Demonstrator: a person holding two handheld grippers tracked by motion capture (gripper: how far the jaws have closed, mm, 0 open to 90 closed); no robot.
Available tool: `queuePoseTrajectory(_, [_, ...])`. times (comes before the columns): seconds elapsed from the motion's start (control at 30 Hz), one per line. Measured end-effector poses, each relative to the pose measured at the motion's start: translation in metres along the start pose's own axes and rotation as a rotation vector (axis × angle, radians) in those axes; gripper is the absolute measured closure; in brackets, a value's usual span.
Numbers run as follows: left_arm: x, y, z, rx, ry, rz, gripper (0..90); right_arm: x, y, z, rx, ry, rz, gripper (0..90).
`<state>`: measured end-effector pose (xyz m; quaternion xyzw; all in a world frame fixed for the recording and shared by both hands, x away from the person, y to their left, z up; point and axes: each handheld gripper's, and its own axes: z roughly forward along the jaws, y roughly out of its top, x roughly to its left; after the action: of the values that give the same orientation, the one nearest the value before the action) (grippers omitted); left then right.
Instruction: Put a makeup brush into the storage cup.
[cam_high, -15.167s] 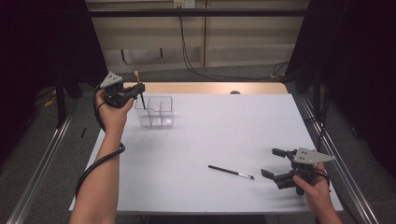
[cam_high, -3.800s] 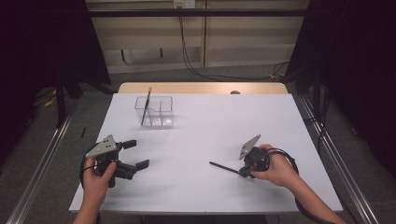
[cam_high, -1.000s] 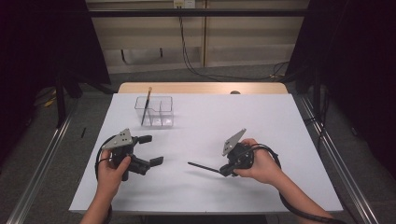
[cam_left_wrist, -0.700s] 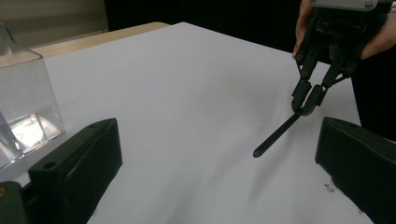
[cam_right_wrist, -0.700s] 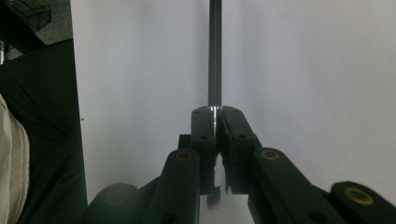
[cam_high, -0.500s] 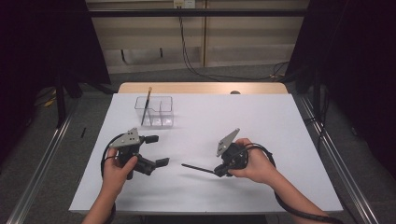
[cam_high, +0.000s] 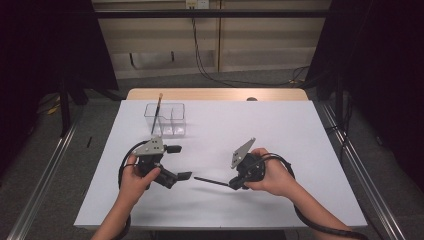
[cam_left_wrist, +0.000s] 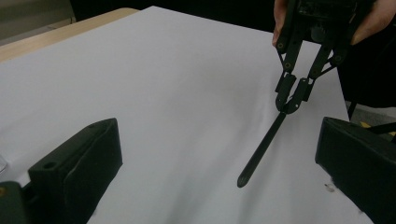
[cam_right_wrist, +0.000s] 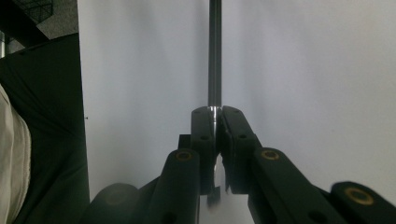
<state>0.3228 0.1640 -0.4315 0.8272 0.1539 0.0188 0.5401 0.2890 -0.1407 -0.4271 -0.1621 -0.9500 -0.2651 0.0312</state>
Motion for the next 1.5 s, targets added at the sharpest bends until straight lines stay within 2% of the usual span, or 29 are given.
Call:
queuePoseTrajectory(0.57, [-0.01, 0.022, 0.025, 0.144, -0.068, 0.085, 0.4, 0.001, 0.004, 0.0, 0.012, 0.007, -0.029, 84.7])
queuePoseTrajectory(1.07, [-0.017, 0.037, 0.043, 0.29, -0.104, 0.158, 0.5, 0.002, 0.006, -0.001, 0.02, 0.008, -0.042, 84.6])
queuePoseTrajectory(1.3, [-0.021, 0.043, 0.052, 0.37, -0.131, 0.179, 0.5, 0.003, 0.008, -0.001, 0.024, 0.009, -0.05, 84.7])
queuePoseTrajectory(1.5, [-0.024, 0.045, 0.059, 0.46, -0.14, 0.194, 0.9, 0.003, 0.008, -0.002, 0.02, 0.014, -0.051, 84.7])
